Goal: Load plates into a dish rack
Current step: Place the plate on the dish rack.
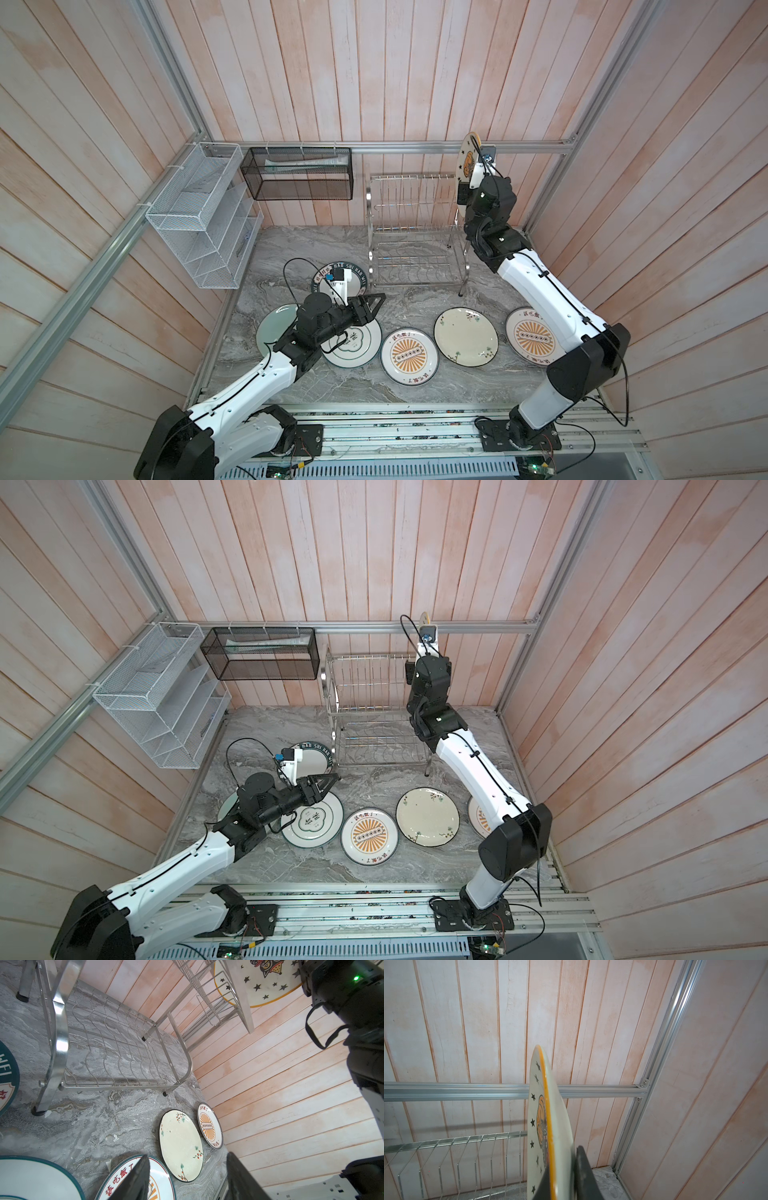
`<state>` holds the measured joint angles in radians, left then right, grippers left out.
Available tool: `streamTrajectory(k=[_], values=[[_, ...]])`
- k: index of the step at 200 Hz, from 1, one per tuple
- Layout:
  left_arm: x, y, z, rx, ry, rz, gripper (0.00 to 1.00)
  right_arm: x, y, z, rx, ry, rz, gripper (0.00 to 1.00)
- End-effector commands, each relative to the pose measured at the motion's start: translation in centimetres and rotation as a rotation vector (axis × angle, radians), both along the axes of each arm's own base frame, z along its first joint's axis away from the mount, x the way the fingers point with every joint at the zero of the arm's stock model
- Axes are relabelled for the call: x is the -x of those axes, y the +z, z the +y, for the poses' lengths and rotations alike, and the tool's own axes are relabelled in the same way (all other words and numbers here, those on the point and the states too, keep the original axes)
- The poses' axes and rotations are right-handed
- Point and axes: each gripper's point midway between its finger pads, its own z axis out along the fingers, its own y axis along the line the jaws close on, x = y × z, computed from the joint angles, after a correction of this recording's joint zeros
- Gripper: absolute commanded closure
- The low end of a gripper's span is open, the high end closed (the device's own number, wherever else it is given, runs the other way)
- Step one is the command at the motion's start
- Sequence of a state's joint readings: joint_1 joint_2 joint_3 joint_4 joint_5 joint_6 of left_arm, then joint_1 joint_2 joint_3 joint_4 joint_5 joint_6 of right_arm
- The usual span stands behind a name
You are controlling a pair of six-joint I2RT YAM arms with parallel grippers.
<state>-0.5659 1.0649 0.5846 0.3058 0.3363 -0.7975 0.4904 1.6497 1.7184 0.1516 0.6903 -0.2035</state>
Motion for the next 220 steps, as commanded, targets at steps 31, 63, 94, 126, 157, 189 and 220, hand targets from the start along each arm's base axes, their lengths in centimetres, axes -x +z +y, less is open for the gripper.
streamTrajectory(k=[31, 63, 94, 126, 157, 189, 220], values=[[0.0, 0.8, -0.5, 0.02, -0.018, -0.013, 0.4, 1.5, 3.4, 0.0, -0.096, 0.031, -0.15, 1.0], [0.3, 0.4, -0.2, 0.026, -0.011, -0.005, 0.41, 1.2, 2.3, 0.1, -0.098, 0.034, -0.128, 1.0], [-0.1, 0.2, -0.3, 0.007, -0.008, -0.002, 0.41, 1.4, 1.8, 0.8, -0.094, 0.049, -0.115, 1.0], [-0.3, 0.6, -0.7, 0.011, -0.021, -0.008, 0.41, 1.5, 1.6, 0.8, -0.093, 0.05, -0.11, 1.0], [-0.3, 0.3, -0.7, 0.015, -0.016, -0.001, 0.4, 1.4, 1.4, 0.9, -0.08, 0.048, -0.105, 1.0], [-0.4, 0.4, -0.7, 0.016, -0.015, -0.002, 0.4, 1.3, 1.4, 1.3, -0.069, 0.074, -0.09, 1.0], [-0.4, 0.2, -0.5, 0.02, -0.006, 0.001, 0.4, 1.4, 1.5, 1.4, -0.073, 0.086, -0.084, 1.0]])
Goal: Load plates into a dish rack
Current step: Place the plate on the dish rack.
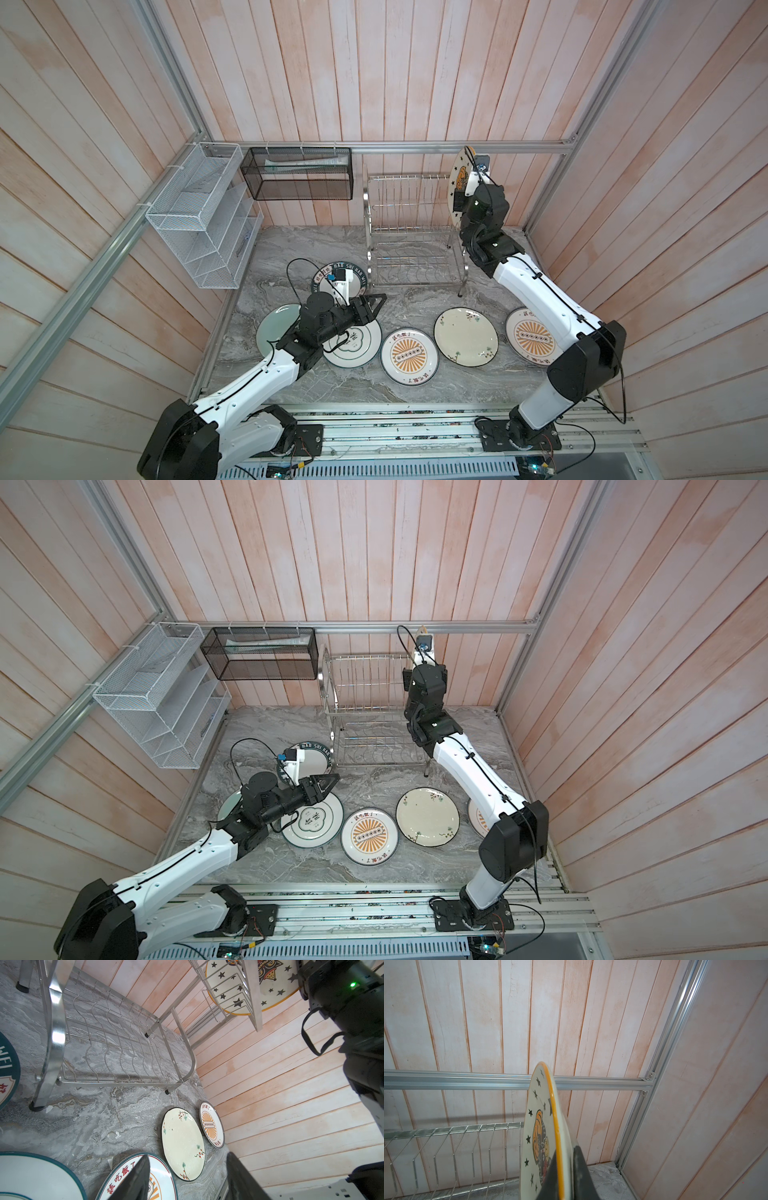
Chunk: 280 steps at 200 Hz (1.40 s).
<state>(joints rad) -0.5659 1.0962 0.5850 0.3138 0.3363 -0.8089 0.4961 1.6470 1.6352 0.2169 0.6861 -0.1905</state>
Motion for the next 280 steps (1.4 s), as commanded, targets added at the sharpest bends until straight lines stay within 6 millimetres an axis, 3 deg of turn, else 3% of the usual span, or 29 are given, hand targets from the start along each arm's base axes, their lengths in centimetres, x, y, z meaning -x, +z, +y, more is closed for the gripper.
streamTrajectory(k=[1, 15, 42, 127, 188, 280], values=[[0.0, 1.1, -0.3, 0.026, -0.009, -0.028, 0.41, 1.7, 3.8, 0.8, -0.069, 0.073, -0.095, 1.0], [0.0, 1.1, -0.3, 0.03, -0.007, -0.027, 0.4, 1.7, 3.8, 0.9, -0.068, 0.076, -0.091, 1.0], [0.0, 0.9, -0.3, 0.021, -0.008, -0.025, 0.41, 1.4, 3.6, 1.0, -0.065, 0.08, -0.079, 0.84], [0.2, 1.0, -0.1, 0.015, -0.005, -0.032, 0.41, 1.5, 4.3, 1.1, -0.076, 0.096, -0.086, 0.58], [0.1, 1.2, 0.1, 0.01, 0.001, -0.04, 0.4, 2.7, 6.6, 1.1, -0.099, 0.14, -0.125, 0.49], [-0.2, 1.5, 0.0, -0.005, 0.005, -0.054, 0.41, 6.7, 9.6, 0.4, -0.163, 0.232, -0.202, 0.42]])
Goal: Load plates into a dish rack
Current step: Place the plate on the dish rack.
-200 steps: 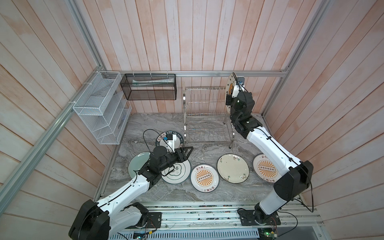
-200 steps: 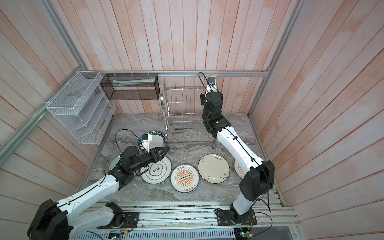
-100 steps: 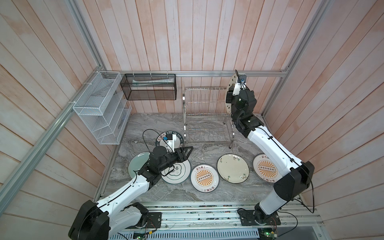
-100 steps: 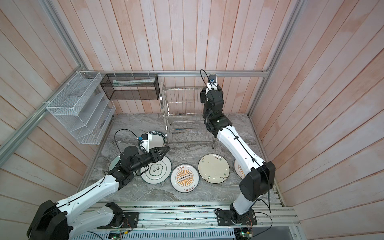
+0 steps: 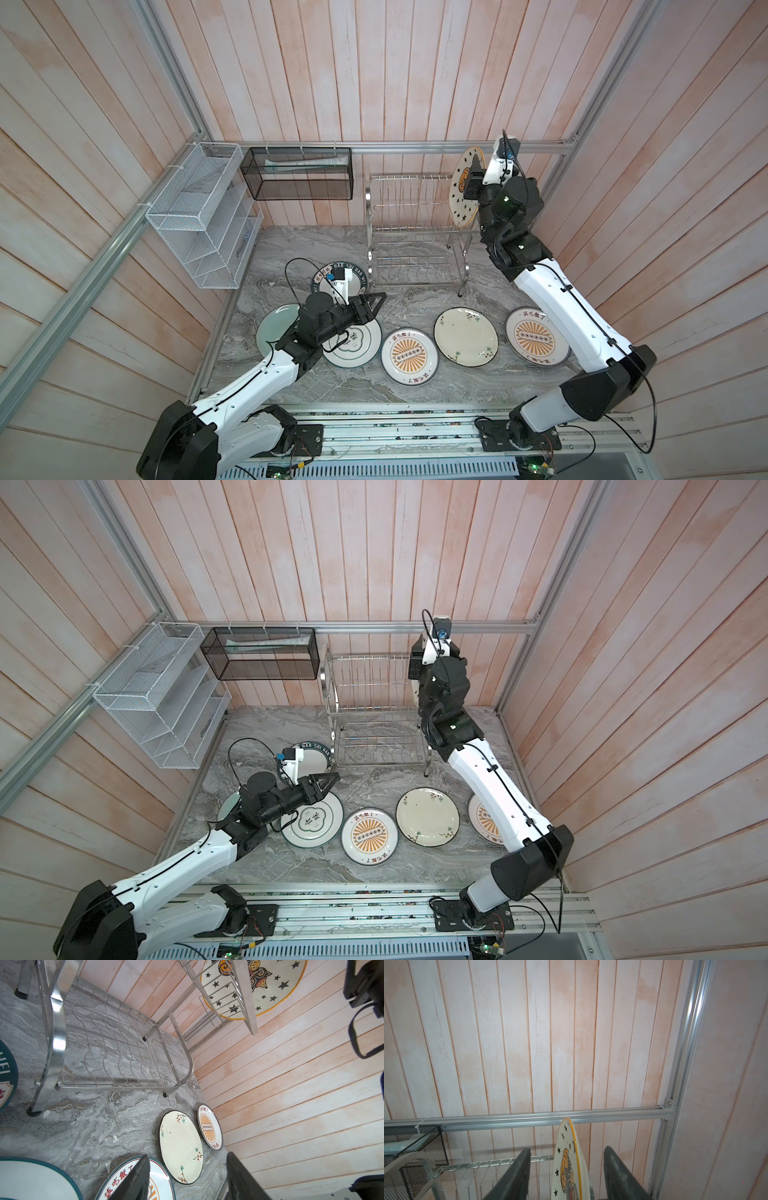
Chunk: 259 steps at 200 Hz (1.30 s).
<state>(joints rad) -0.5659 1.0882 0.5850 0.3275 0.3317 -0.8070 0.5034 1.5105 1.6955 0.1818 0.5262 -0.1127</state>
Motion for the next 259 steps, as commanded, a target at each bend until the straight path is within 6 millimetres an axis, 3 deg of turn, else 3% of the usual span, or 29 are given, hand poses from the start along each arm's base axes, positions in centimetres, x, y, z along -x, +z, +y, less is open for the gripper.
streamTrajectory(k=[1, 26, 69, 105, 166, 218, 259], values=[[-0.1, 0.9, -0.1, -0.015, 0.001, -0.035, 0.41, 1.7, 1.2, 0.1, -0.039, 0.058, -0.036, 0.42], [-0.4, 1.4, -0.1, -0.03, 0.001, -0.059, 0.4, 3.1, 0.9, 0.5, -0.046, 0.116, -0.05, 0.42], [-1.1, 2.5, -0.3, -0.073, 0.007, -0.096, 0.4, 6.2, 0.1, -1.0, -0.057, 0.13, -0.068, 0.4], [-1.6, 2.9, -0.1, -0.106, 0.025, -0.101, 0.4, 8.8, -2.3, -2.6, -0.047, 0.119, -0.076, 0.39], [-1.8, 2.5, 0.4, -0.144, 0.051, -0.079, 0.4, 11.6, -10.4, -2.5, -0.055, 0.231, 0.032, 0.4], [-1.9, 2.0, 0.9, -0.148, 0.08, -0.057, 0.4, 13.5, -18.4, 0.5, -0.072, 0.451, 0.166, 0.41], [-2.0, 0.7, 0.9, -0.145, 0.09, -0.018, 0.39, 13.6, -24.3, 1.9, -0.162, 0.533, 0.29, 0.41]])
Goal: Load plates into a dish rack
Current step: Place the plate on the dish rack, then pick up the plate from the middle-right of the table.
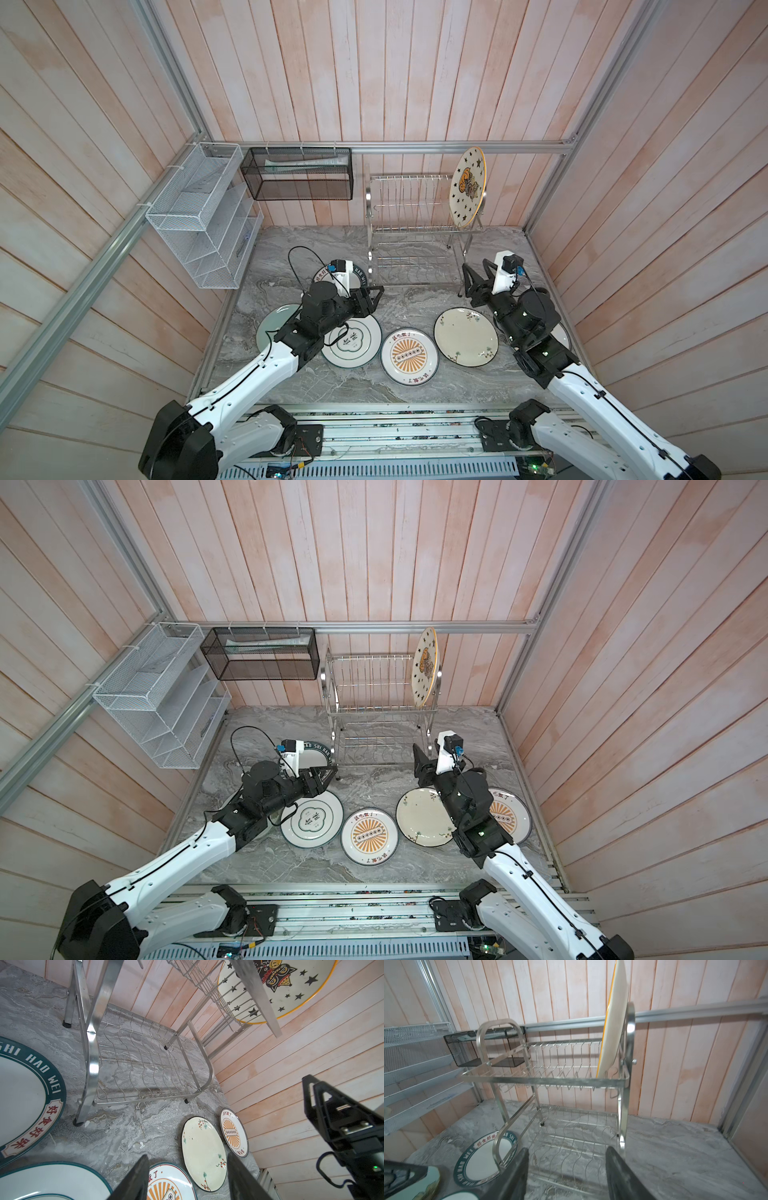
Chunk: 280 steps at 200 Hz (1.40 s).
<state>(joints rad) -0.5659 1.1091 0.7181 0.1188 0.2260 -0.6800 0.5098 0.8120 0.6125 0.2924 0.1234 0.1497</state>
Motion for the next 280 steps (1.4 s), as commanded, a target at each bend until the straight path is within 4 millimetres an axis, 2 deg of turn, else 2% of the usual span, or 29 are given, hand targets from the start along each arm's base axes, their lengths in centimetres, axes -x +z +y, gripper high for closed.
streamTrajectory(k=[1, 39, 61, 97, 142, 201, 227, 280], values=[[-0.2, 0.1, 0.0, 0.009, 0.015, 0.006, 0.4, 0.5, -1.9, 1.5, -0.09, 0.084, 0.059, 0.41], [-0.3, -0.5, -0.1, 0.013, 0.021, 0.029, 0.39, 0.2, -5.9, 2.7, -0.148, 0.134, 0.172, 0.42], [-0.2, -1.4, 0.2, 0.001, 0.033, 0.059, 0.4, 0.1, -8.1, 3.6, -0.167, 0.167, 0.241, 0.43], [0.5, -4.0, 0.8, -0.015, 0.054, 0.14, 0.4, 0.3, -10.9, 4.9, -0.168, 0.225, 0.335, 0.46], [1.6, -8.7, 1.7, -0.003, 0.102, 0.281, 0.4, 0.7, -13.9, 5.4, -0.164, 0.247, 0.419, 0.47], [1.8, -11.5, 1.1, -0.018, 0.085, 0.37, 0.41, 1.0, -17.6, 5.7, -0.186, 0.238, 0.555, 0.5], [1.8, -12.0, -0.7, -0.018, 0.025, 0.388, 0.41, 1.1, -19.6, 5.3, -0.185, 0.2, 0.627, 0.5], [2.4, -13.0, -7.4, -0.063, -0.149, 0.405, 0.43, 1.9, -23.7, 3.0, -0.178, 0.075, 0.802, 0.5]])
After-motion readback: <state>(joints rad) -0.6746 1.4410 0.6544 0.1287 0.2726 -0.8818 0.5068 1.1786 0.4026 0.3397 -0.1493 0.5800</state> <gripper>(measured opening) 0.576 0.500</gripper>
